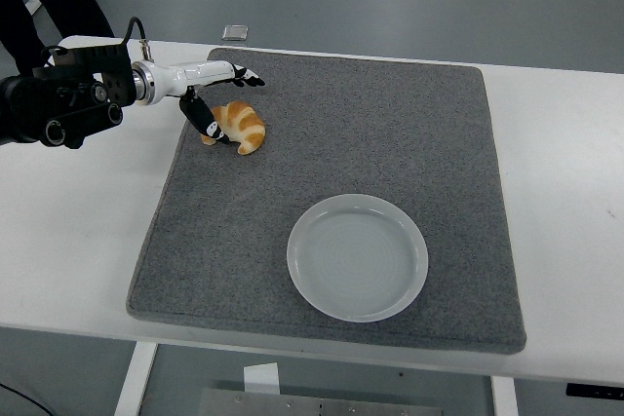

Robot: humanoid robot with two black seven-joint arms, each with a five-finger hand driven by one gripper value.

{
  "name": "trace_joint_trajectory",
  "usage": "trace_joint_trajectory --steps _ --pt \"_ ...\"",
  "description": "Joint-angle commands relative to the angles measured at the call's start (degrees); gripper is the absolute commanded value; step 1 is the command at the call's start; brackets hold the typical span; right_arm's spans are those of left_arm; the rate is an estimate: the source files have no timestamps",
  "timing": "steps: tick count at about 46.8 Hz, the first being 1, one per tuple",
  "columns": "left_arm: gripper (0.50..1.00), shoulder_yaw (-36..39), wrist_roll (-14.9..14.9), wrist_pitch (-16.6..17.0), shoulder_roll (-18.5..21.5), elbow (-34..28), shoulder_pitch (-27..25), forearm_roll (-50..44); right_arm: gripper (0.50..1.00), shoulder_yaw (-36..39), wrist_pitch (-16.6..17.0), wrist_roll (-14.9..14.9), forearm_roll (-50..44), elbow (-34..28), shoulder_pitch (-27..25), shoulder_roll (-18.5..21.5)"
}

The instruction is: Place the bread on the plate

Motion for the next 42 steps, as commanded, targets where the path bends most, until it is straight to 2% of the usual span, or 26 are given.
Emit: trace_joint_trajectory --steps 1,14,19,27,36,42 --pt "0.979 0.0 -0.04 -0.01 -0.82 1.23 0.34 0.24 0.952 -0.03 0.0 0.0 0.0 0.0 -0.03 0.0" --pt "0.973 0.17 -0.04 0.08 -2.66 3.16 1.39 0.5 0.952 0.06 0.0 0.0 0.0 0.0 -0.03 0.0" --pt "0.969 1.58 -0.04 1.31 -3.37 3.16 1.39 0.5 0.954 -0.03 0.0 0.0 0.0 0.0 -0.03 0.0" --pt "0.939 2.37 -0.04 2.54 -4.07 3.16 1.57 0.59 0.954 -0.03 0.0 0.0 0.0 0.0 0.05 0.0" --pt "0.879 2.37 -0.13 3.25 -4.25 3.16 1.48 0.59 0.954 0.06 0.0 0.0 0.0 0.0 -0.03 0.0" --pt "0.866 3.86 -0.13 3.6 -4.25 3.16 1.39 0.77 0.952 -0.03 0.0 0.0 0.0 0.0 -0.03 0.0"
